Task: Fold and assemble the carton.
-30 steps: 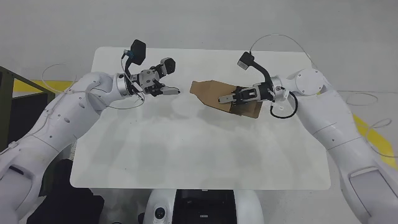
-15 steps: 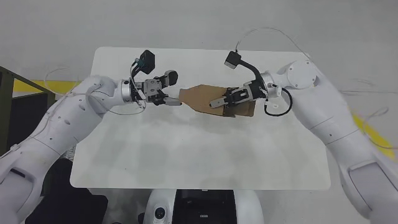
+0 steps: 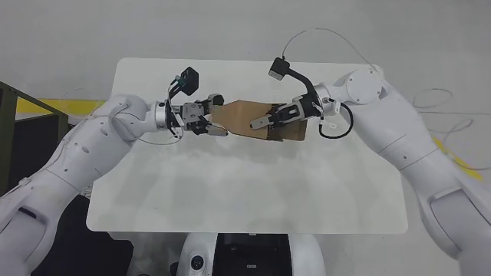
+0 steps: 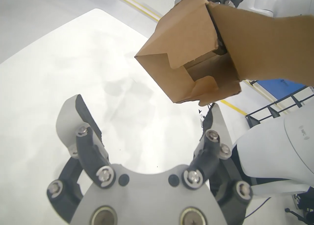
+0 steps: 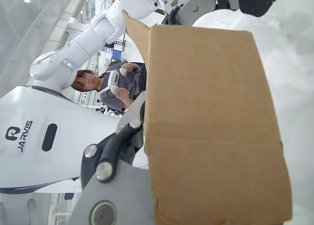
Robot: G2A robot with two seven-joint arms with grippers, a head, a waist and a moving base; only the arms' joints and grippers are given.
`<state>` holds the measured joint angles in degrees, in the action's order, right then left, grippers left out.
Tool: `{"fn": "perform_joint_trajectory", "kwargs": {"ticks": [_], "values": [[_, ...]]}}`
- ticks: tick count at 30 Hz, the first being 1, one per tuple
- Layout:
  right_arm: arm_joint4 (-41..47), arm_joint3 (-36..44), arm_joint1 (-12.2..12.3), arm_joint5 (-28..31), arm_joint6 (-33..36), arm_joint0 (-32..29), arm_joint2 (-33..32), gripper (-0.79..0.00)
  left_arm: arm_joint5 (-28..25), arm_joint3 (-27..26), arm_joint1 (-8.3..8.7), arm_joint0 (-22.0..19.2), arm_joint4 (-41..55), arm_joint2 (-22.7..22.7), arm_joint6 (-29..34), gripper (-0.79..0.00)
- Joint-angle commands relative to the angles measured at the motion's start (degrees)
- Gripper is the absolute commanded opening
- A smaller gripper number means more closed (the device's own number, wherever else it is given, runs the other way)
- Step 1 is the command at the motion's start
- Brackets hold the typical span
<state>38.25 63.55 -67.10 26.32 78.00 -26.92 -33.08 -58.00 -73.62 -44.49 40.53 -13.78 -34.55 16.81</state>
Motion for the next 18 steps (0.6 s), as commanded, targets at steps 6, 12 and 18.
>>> {"fn": "perform_joint_trajectory", "kwargs": {"ticks": [6,12,18], "values": [[1.09,0.24,0.18,1.02,-1.02,0.46,2.27,-0.785,0.00,0.64,-1.25,-0.81,2.53,0.19,1.10,0.000],[2.18,0.81,0.42,1.79,-1.80,0.59,3.61,-0.785,0.00,1.44,-2.21,-1.31,3.14,0.11,2.14,0.000],[2.77,1.06,0.66,2.32,-2.32,0.87,4.69,-0.785,0.00,1.48,-3.15,-1.68,2.67,0.16,3.35,0.000]]}}
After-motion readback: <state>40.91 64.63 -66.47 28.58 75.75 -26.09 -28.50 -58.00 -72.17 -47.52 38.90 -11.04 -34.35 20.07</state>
